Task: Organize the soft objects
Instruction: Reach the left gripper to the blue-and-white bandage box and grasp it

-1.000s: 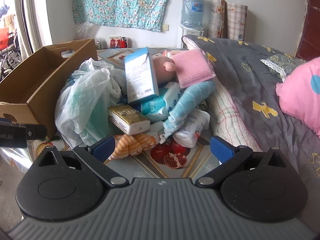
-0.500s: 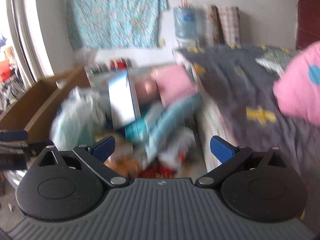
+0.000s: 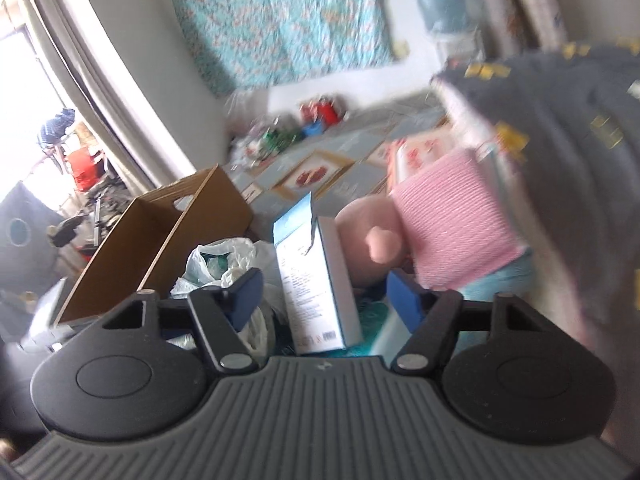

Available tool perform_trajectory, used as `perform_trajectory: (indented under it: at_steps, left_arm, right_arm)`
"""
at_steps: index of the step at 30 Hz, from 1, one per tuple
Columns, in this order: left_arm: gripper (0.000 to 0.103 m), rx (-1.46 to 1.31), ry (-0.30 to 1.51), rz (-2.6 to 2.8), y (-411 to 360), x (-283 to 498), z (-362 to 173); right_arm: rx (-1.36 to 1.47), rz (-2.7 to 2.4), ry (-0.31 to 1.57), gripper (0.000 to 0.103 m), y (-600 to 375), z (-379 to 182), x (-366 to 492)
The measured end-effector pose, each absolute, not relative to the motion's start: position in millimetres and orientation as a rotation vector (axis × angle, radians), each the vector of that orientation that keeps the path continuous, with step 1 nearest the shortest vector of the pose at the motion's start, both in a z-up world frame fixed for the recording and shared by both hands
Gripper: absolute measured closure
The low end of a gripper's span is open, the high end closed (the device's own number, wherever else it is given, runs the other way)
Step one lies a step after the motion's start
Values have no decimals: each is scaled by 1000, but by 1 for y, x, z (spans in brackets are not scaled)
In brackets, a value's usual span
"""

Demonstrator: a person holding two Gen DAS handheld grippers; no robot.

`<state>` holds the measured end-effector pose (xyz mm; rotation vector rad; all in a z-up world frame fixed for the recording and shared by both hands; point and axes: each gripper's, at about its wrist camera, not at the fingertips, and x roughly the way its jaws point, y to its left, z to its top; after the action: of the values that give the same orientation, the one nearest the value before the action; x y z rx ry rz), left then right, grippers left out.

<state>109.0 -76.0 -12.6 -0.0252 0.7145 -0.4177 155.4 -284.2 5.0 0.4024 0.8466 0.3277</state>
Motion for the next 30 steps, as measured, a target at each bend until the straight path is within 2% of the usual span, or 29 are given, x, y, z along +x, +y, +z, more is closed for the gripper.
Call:
perform_trajectory:
  at_steps: [1, 2, 9, 12, 15, 17, 20, 27, 30]
  left_arm:
    - [69, -36, 734, -418, -76, 114, -16]
    - [71, -46, 749, -418, -74, 116, -19]
    - [71, -62, 788, -409, -68, 126, -30]
    - [70, -70, 794, -409, -67, 128, -30]
    - [63, -71, 795, -412, -65, 128, -26]
    - [48, -66, 788, -417, -64, 127, -23]
    - [41, -53, 779, -418, -65, 128, -20]
    - [38, -45, 824, -399, -72, 140, -27]
    - [42, -48, 844, -358, -71, 148, -33]
  right_arm:
    - [419, 334, 872, 40, -284, 0, 164]
    - [431, 338, 895, 40, -282, -6, 172]
    - [447, 362, 1025, 40, -264, -42, 207]
    - [490, 398, 1050, 44, -261, -47, 209]
    - [539, 444, 1021, 44, -262, -40, 200]
    - [583, 479, 1015, 44, -262, -37, 196]
    - [631, 518, 1030, 43, -259, -39, 196]
    - [811, 624, 1078, 43, -257, -55, 201]
    - [830, 622, 1086, 42, -258, -59, 203]
